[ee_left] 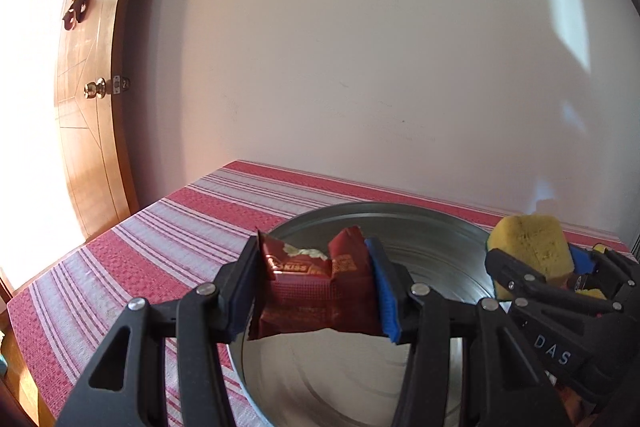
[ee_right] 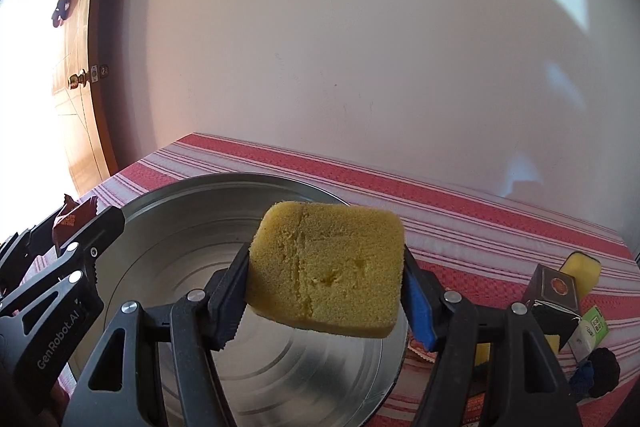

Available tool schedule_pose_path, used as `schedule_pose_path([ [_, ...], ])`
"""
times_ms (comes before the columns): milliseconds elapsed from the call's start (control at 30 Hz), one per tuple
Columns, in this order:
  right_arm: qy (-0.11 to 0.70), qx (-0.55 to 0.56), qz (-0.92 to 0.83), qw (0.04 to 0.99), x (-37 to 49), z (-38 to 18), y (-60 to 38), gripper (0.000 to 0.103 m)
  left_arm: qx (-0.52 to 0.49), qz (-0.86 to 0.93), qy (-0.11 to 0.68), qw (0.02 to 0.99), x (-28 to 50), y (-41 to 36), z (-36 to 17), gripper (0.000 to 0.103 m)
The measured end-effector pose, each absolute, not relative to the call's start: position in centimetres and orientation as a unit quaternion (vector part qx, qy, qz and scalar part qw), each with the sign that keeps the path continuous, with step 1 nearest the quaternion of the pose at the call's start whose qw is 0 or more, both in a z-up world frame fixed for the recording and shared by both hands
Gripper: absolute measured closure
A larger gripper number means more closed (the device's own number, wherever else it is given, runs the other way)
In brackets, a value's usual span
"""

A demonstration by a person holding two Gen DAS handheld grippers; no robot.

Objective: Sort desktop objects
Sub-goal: 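Carry both held items over the metal tin and open both tools to drop them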

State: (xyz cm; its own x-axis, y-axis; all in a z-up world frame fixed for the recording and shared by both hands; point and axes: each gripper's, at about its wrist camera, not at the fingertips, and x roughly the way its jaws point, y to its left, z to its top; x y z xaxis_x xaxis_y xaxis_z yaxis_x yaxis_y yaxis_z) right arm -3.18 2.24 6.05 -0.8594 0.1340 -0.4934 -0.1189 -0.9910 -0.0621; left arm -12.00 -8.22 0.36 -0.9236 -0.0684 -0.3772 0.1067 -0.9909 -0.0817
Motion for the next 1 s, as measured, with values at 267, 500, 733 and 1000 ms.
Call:
schedule_pose_path([
  [267, 0.006, -0.246, 0.968, 0.055, -2.5, 5.7, 3.2, 0.028, 0.149, -0.985, 0.037, 0.079, -10.5, -7.0, 0.4, 0.017],
  [500, 0.006, -0.219, 0.973, 0.072, -1.2, 6.3, 3.6, 0.017, 0.134, -0.985, 0.057, 0.089, -9.4, -8.0, 0.6, 0.001],
  [733, 0.015, -0.198, 0.977, 0.083, -0.3, 6.7, 4.5, 0.015, 0.14, -0.985, 0.033, 0.094, -9.2, -6.6, 0.5, 0.001],
  [1000, 0.011, -0.187, 0.978, 0.092, 0.7, 6.6, 5.4, 0.008, 0.143, -0.985, 0.027, 0.097, -8.9, -6.3, 0.5, 0.001],
])
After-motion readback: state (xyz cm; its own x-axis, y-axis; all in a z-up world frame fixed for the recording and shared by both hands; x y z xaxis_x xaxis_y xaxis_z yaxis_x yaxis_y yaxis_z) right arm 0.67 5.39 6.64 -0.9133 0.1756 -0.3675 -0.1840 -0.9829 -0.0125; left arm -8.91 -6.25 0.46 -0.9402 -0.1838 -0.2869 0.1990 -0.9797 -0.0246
